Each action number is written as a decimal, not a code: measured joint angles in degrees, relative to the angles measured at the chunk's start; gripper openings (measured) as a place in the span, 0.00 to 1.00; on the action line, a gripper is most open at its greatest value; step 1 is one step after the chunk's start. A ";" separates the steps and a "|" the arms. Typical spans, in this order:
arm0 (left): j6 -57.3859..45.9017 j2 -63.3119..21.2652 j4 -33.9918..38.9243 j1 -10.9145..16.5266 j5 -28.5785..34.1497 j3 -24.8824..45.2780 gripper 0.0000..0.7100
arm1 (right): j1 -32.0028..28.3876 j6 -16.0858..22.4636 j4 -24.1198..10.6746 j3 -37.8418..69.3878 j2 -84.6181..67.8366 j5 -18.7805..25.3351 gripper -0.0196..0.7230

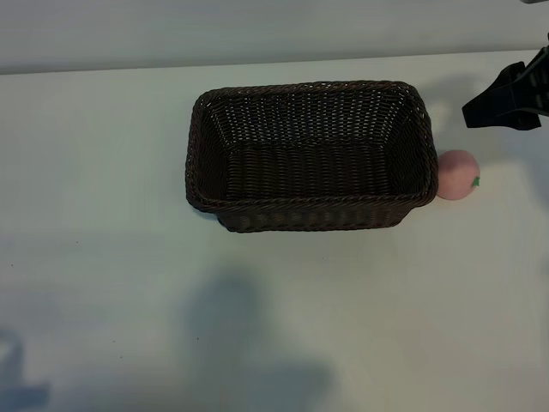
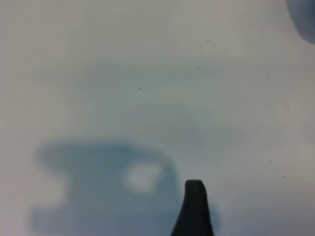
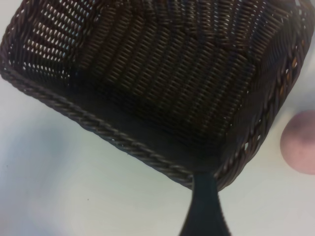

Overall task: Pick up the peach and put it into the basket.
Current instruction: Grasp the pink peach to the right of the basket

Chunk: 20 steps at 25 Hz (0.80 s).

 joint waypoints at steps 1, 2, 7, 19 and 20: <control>0.00 0.00 0.00 0.00 0.00 0.00 0.84 | 0.00 0.00 0.00 0.00 0.00 0.00 0.73; 0.00 0.00 0.00 0.00 0.00 0.00 0.84 | 0.00 0.00 0.00 0.00 0.00 0.00 0.73; -0.02 -0.85 0.00 -0.13 -0.02 0.00 0.84 | 0.00 0.55 -0.29 0.00 0.00 0.00 0.73; -0.07 -4.41 0.00 -0.83 0.01 0.00 0.84 | 0.00 -1.86 -20.79 -0.06 6.10 -4.22 0.73; -0.07 -4.41 0.00 -0.83 0.01 0.00 0.84 | 0.00 -2.90 -21.94 -0.06 7.03 -4.71 0.73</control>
